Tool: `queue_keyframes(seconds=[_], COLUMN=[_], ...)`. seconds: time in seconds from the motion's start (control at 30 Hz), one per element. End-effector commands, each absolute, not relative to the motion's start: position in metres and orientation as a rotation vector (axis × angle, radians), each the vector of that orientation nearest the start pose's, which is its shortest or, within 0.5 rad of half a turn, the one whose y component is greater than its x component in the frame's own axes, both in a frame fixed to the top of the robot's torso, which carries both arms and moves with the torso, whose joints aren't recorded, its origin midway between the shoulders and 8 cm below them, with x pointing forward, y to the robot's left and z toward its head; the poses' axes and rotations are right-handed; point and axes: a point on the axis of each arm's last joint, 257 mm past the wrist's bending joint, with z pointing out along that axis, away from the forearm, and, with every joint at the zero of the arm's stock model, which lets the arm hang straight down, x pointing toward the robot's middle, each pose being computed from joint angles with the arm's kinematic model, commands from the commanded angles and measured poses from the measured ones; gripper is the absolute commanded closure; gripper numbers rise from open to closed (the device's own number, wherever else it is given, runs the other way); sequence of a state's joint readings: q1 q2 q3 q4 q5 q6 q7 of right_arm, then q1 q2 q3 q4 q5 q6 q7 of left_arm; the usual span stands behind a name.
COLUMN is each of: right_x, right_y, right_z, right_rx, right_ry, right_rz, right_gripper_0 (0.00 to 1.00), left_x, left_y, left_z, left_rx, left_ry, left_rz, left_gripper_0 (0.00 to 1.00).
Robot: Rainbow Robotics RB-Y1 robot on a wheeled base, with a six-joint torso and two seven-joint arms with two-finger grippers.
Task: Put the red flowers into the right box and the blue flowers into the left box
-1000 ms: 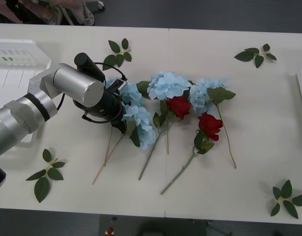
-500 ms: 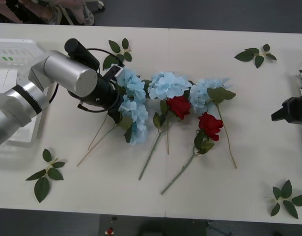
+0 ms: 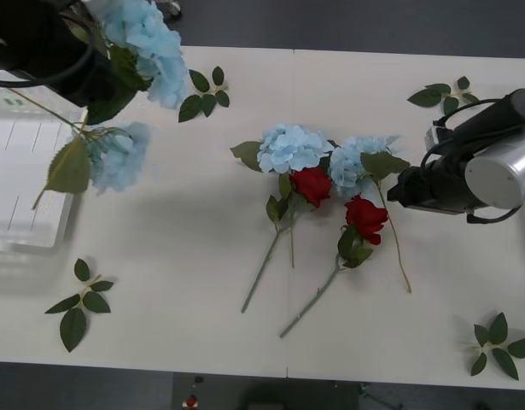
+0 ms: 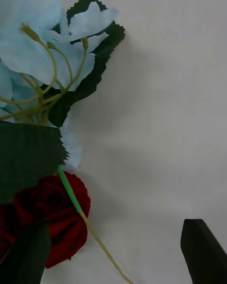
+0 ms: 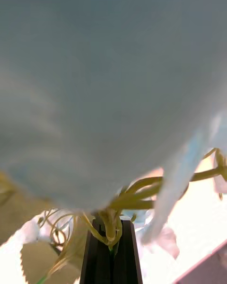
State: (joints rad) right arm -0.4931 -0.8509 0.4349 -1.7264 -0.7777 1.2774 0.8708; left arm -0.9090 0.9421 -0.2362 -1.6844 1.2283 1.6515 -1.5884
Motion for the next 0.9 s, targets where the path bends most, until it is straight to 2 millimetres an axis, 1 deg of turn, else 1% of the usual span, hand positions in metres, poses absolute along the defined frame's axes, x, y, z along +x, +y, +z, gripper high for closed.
queue_keyframes(seconds=[0.03, 0.1, 0.2, 0.33, 0.47, 0.53, 0.6, 0.67, 0.73, 0.8, 0.83, 0.87, 0.9], right_x=[0.52, 0.523, 0.526, 0.53, 0.536, 0.543, 0.546, 0.548, 0.551, 0.552, 0.552, 0.553, 0.553], right_y=[-0.245, -0.236, -0.23, -0.225, -0.222, -0.219, -0.218, -0.215, -0.213, -0.211, -0.21, -0.21, -0.21], right_z=[-0.243, -0.244, -0.244, -0.249, -0.258, -0.261, -0.266, -0.269, -0.27, -0.271, -0.271, -0.271, -0.273], right_rx=[0.134, 0.128, 0.114, 0.107, 0.103, 0.101, 0.103, 0.103, 0.097, 0.083, 0.076, 0.073, 0.07], right_ry=[2.544, 2.534, 2.518, 2.511, 2.504, 2.486, 2.48, 2.479, 2.472, 2.465, 2.465, 2.464, 2.466], right_rz=[0.177, 0.183, 0.175, 0.166, 0.163, 0.165, 0.16, 0.167, 0.169, 0.166, 0.165, 0.162, 0.162], right_gripper_0=[0.19, 0.19, 0.19, 0.19, 0.19, 0.19, 0.19, 0.19, 0.19, 0.23, 0.28, 0.33, 0.38], left_x=[0.499, 0.502, 0.507, 0.513, 0.517, 0.527, 0.539, 0.548, 0.555, 0.558, 0.558, 0.558, 0.558], left_y=[0.253, 0.255, 0.254, 0.243, 0.217, 0.192, 0.172, 0.162, 0.161, 0.162, 0.163, 0.164, 0.166], left_z=[-0.031, -0.033, -0.034, -0.037, -0.046, -0.057, -0.068, -0.079, -0.086, -0.089, -0.09, -0.092, -0.092], left_rx=[0.945, 0.941, 0.927, 0.922, 0.937, 0.947, 0.946, 0.946, 0.936, 0.935, 0.933, 0.931, 0.926], left_ry=[2.421, 2.417, 2.409, 2.395, 2.374, 2.343, 2.309, 2.29, 2.283, 2.28, 2.283, 2.287, 2.29], left_rz=[-0.156, -0.182, -0.188, -0.209, -0.259, -0.272, -0.26, -0.228, -0.191, -0.169, -0.166, -0.165, -0.163], left_gripper_0=[1.0, 1.0, 1.0, 1.0, 1.0, 1.0, 1.0, 1.0, 1.0, 0.99, 0.99, 0.86, 0.57])
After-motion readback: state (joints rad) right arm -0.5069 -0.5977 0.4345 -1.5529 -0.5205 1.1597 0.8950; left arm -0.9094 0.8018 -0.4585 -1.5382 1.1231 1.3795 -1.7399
